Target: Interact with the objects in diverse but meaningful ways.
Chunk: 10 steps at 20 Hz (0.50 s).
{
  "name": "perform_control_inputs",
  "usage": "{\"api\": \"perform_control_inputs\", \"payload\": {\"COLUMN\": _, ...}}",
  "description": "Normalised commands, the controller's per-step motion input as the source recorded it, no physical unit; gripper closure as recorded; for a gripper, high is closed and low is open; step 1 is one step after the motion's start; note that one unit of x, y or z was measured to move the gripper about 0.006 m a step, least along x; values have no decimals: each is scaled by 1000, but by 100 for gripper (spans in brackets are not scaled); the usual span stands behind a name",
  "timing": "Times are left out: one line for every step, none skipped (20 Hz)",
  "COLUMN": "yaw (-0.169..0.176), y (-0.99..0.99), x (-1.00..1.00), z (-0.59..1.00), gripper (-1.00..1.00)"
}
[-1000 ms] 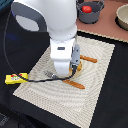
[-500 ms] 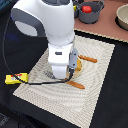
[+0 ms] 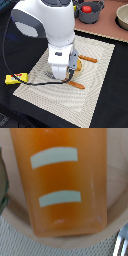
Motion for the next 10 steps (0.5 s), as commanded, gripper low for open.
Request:
{"api": "perform_control_inputs", "payload": {"yaw": -1, "y": 11, "x": 131, "z": -237, "gripper": -100}}
{"api": "perform_control_inputs", "payload": {"yaw": 0, "y": 43, "x": 134, "z": -217, "gripper": -100}}
{"api": "perform_control_inputs", "payload": {"yaw": 0, "y": 66, "x": 137, "z": -191, "gripper": -100}}
{"api": "perform_control_inputs", "payload": {"yaw": 0, "y": 97, "x": 137, "z": -166, "gripper": -100}}
{"api": "perform_control_inputs", "payload": {"yaw": 0, "y": 143, "x": 166, "z": -154, "gripper": -100}}
{"api": "perform_control_inputs", "payload": {"yaw": 0, "y": 209, "x": 217, "z": -117, "gripper": -100}}
{"api": "perform_control_inputs", "payload": {"yaw": 0, "y": 266, "x": 269, "z": -100, "gripper": -100}}
{"api": "perform_control_inputs", "payload": {"yaw": 0, "y": 263, "x": 291, "z": -94, "gripper": -100}}
{"api": "perform_control_inputs", "payload": {"yaw": 0, "y": 269, "x": 291, "z": -114, "gripper": -100}}
{"api": "perform_control_inputs", "payload": {"yaw": 0, "y": 269, "x": 271, "z": -137, "gripper": -100}}
